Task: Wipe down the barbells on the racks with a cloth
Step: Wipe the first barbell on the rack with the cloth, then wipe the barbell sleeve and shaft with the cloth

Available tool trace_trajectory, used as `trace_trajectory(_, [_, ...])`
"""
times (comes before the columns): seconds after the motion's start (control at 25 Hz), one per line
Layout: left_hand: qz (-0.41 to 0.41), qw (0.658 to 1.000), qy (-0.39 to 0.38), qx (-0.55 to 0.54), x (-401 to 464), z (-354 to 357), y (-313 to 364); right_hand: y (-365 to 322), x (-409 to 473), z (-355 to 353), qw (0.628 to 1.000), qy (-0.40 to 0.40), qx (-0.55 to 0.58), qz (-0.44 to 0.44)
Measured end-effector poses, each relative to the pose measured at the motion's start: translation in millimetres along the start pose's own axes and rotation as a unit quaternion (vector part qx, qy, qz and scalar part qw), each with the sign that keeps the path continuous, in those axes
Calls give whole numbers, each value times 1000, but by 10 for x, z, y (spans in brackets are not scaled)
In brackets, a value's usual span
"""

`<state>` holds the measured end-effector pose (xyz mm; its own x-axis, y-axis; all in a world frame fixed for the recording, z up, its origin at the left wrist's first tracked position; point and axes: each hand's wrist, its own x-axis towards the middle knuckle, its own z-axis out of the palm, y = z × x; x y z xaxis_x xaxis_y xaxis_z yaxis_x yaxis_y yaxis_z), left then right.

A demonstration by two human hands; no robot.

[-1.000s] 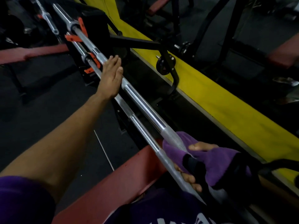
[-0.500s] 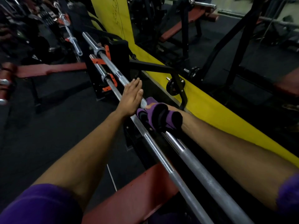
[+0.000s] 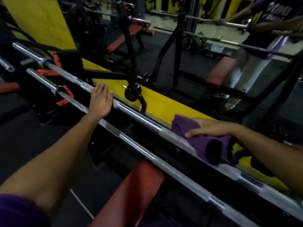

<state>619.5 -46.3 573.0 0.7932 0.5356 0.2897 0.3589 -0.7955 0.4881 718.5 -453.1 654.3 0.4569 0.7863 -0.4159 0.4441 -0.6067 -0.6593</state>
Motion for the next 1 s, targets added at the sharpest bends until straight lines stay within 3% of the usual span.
trace_trajectory(0.08, [26,999,0,-41,-129,-94,133,-188,-118,-19,992,117,-17,-41])
trace_trajectory(0.16, [64,986,8,-157,-447,-196,390,-451,-231,47,968,225,-16,-107])
trace_trajectory(0.2, [65,968,-14,-242,-679,-257,554,-580,-283,134,960,244,-8,-135])
trace_trajectory(0.28, [54,894,-106,-432,-1234,-378,928,-783,-366,390,953,253,-1,-167])
trace_trajectory(0.32, [54,859,-129,-492,-1551,-437,1068,-871,-417,583,951,246,-6,-188])
trace_trajectory(0.36, [63,845,-127,-516,-1853,-474,1162,-953,-476,770,946,240,-11,-218])
trace_trajectory(0.48, [56,867,-78,-490,-2589,-622,1226,-1056,-611,1287,943,201,10,-265])
trace_trajectory(0.64, [-20,910,-45,-413,-3623,-849,1081,-795,-834,2003,954,160,72,-245])
trace_trajectory(0.8, [-87,941,-59,-321,-4871,-1005,1087,-520,-1296,3063,963,62,150,-215])
trace_trajectory(1.0, [-153,957,2,-247,-6187,-1503,826,-772,-1804,3955,946,-65,187,-256])
